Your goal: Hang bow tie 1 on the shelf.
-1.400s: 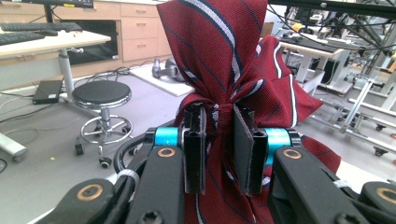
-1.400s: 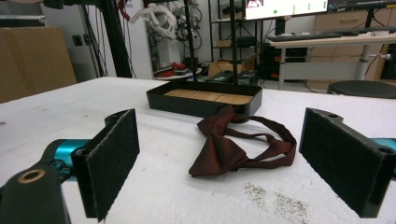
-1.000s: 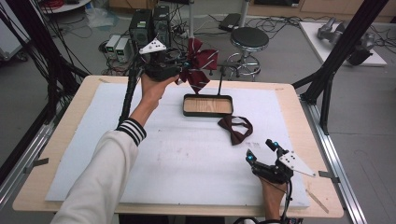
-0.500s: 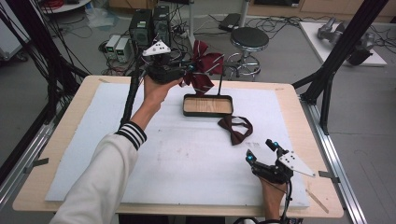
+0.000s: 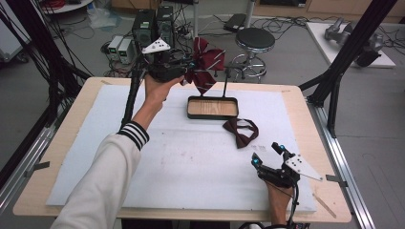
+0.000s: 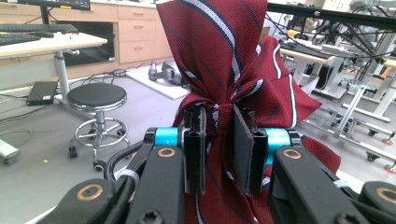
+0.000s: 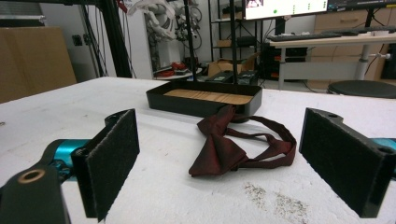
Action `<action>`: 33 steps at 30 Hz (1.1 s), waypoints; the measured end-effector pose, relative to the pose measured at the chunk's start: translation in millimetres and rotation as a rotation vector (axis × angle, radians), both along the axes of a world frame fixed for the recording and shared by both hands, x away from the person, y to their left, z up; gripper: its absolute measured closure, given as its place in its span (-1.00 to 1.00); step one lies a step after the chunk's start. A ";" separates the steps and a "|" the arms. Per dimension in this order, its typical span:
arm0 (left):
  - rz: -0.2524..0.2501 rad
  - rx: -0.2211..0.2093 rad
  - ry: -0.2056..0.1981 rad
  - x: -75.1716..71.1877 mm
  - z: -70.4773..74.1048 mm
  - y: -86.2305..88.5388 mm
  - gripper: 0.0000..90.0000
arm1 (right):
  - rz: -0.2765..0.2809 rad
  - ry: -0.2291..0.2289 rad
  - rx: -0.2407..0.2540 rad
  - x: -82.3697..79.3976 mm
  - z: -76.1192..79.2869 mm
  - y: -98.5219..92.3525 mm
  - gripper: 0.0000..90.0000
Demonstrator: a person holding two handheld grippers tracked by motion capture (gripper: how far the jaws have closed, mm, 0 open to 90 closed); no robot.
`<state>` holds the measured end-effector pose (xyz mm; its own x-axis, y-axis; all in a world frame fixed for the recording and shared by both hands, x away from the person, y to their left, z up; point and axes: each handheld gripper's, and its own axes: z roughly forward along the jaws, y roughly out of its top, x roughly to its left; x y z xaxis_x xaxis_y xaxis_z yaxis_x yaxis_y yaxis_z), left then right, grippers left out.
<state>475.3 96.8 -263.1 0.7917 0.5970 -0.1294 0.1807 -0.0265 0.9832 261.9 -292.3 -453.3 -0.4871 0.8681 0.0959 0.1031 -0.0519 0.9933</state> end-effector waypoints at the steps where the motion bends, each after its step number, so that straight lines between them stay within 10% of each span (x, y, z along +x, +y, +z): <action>1: 0.000 -0.003 -0.001 1.7 -0.7 -0.2 0.68 | 0.000 -0.001 0.001 0.1 -0.1 0.1 -0.75; 33: 0.104 0.045 0.028 30.6 -11.6 4.4 0.67 | 0.001 -0.001 -0.006 -0.2 -0.2 0.5 -0.75</action>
